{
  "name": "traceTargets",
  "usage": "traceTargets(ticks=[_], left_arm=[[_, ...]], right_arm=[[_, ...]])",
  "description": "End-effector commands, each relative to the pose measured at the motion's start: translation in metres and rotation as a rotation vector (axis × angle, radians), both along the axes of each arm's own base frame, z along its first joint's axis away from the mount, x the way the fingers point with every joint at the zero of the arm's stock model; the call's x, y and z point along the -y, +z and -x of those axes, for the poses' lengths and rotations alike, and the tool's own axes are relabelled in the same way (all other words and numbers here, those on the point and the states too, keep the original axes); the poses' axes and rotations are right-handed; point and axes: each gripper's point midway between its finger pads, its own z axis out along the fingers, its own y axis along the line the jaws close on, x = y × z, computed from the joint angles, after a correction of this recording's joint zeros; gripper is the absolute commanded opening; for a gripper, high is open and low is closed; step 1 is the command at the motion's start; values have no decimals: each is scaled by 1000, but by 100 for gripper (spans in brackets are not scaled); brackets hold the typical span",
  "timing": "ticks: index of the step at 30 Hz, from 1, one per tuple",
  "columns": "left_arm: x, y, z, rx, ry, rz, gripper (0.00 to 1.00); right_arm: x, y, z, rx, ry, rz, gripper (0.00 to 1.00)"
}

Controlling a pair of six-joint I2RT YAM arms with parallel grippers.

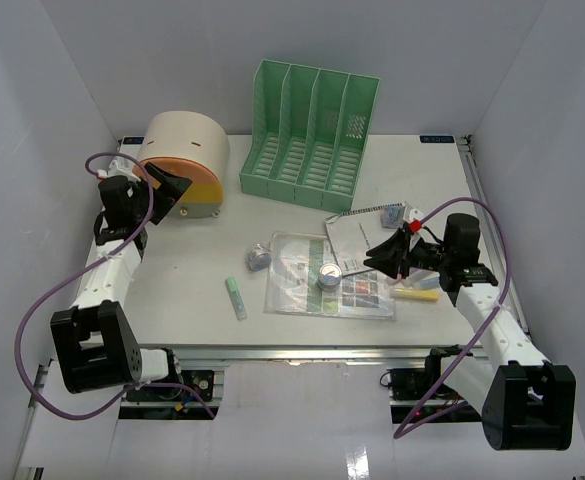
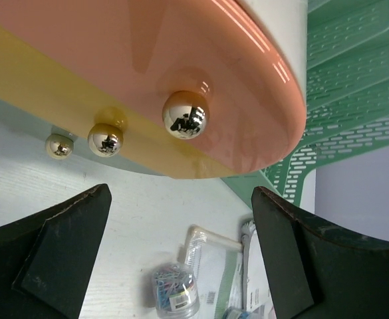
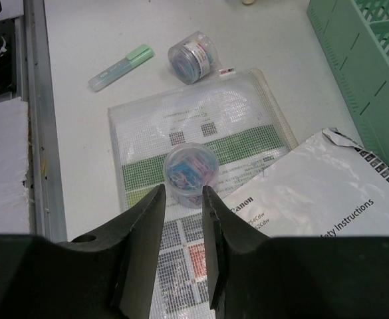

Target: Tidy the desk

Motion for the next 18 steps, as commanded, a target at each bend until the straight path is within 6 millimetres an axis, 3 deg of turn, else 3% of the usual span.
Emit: traceTargets(ticks=[1,6,13,18], left_arm=[[9,24,7,132,-118,-25,98],[6,14,4,132,-156,-13,92],[-12,-19,-15,26,-122,14,76],[-20,-31,-26,-14,-99,6,70]], right_arm=[[0,9,2,58,26,-16,36],[1,9,2,60,24,-18,36],[4,10,1,65,20,-19,38],[4,9,1,63,18,-20,39]])
